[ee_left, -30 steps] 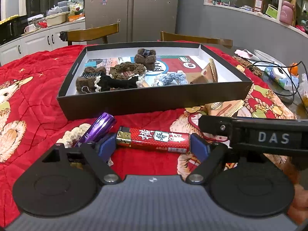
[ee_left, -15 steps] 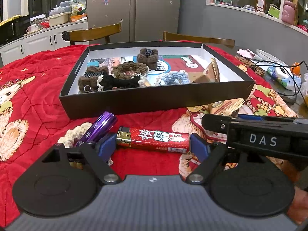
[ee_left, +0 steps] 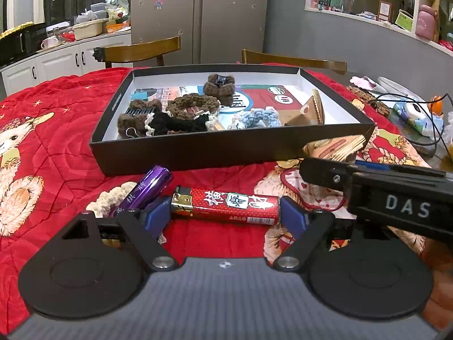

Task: Organize objects
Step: 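Close the left gripper on the red candy bar while the right grasps the gold packet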

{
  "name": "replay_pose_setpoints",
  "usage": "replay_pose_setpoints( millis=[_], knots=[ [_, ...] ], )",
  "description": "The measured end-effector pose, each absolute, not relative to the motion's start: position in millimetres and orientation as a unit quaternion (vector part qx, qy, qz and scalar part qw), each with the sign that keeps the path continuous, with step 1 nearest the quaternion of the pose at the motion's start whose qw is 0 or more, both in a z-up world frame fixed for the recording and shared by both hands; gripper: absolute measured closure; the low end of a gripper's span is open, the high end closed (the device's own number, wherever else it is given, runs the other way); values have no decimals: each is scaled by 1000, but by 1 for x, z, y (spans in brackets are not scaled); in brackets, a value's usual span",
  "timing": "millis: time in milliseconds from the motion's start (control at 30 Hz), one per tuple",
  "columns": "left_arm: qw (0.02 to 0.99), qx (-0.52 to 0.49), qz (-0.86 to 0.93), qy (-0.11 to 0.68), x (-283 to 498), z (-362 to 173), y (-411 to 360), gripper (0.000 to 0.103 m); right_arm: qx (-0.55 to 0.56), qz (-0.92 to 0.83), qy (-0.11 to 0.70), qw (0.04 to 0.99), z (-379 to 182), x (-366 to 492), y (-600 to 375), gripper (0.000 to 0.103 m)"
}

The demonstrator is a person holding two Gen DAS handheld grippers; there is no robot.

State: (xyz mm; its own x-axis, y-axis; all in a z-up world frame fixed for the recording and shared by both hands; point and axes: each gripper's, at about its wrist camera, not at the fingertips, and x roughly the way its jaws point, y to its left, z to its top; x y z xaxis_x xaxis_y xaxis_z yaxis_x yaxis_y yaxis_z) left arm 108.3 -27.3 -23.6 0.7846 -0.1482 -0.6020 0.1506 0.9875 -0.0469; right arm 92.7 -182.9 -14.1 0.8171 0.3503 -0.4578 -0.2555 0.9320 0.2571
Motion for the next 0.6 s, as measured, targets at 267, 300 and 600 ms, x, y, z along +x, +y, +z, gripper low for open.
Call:
replay_pose_setpoints(
  millis=[267, 300, 600],
  knots=[
    [953, 2, -82, 292, 100, -20, -29, 18, 126, 159, 226, 953, -5, 88, -194, 55],
    [954, 3, -83, 287, 99, -19, -29, 18, 133, 157, 224, 953, -4, 88, -196, 55],
    [964, 14, -89, 251, 87, -15, -32, 18, 174, 148, 210, 951, -1, 88, -210, 55]
  ],
)
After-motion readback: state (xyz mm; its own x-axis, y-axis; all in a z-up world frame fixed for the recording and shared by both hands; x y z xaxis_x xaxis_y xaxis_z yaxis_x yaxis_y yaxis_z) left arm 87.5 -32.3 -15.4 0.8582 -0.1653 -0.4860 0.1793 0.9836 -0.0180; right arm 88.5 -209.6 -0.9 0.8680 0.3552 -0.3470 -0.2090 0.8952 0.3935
